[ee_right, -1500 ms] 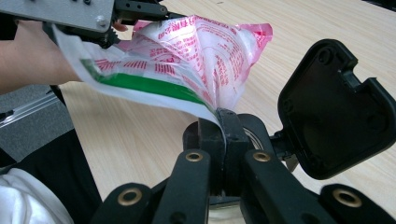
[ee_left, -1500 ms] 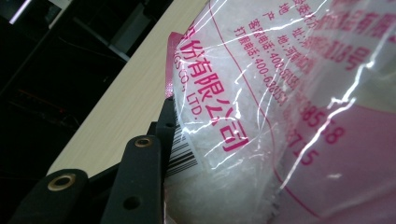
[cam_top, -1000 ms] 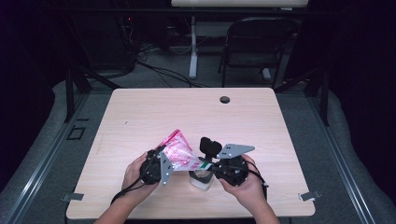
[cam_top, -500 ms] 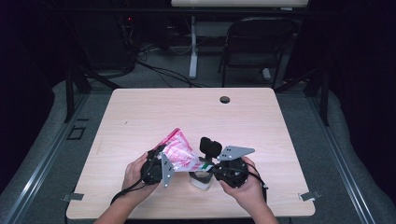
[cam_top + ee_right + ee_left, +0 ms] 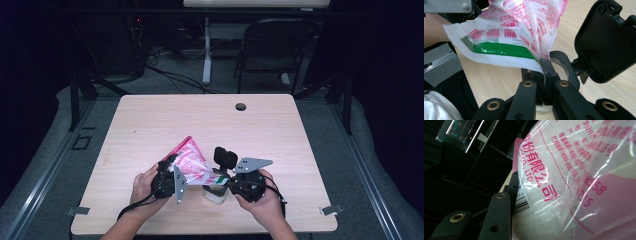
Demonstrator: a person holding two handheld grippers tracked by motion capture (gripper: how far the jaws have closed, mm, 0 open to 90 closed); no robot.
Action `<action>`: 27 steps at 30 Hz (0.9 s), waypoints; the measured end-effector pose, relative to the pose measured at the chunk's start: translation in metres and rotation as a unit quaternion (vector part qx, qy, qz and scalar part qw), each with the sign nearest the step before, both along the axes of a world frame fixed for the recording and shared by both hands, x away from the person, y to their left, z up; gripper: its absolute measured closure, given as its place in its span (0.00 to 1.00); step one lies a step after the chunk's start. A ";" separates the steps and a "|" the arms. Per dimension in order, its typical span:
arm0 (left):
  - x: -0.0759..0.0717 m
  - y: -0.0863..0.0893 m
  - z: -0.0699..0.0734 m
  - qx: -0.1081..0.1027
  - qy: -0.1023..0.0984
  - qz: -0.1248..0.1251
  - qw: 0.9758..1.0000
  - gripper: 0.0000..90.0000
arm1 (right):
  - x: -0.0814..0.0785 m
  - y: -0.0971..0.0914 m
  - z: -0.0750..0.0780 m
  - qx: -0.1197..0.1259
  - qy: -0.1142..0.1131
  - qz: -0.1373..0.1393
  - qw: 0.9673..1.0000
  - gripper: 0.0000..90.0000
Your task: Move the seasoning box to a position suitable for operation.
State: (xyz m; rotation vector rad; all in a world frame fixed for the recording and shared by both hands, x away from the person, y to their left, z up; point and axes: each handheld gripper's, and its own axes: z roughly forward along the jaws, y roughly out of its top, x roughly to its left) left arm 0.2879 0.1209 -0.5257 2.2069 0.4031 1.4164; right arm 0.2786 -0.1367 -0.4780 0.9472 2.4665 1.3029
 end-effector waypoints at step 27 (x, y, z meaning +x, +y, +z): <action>-0.006 -0.004 0.003 0.008 -0.025 -0.004 1.000 0.72 | 0.002 -0.005 -0.012 0.002 0.018 -0.006 1.000 1.00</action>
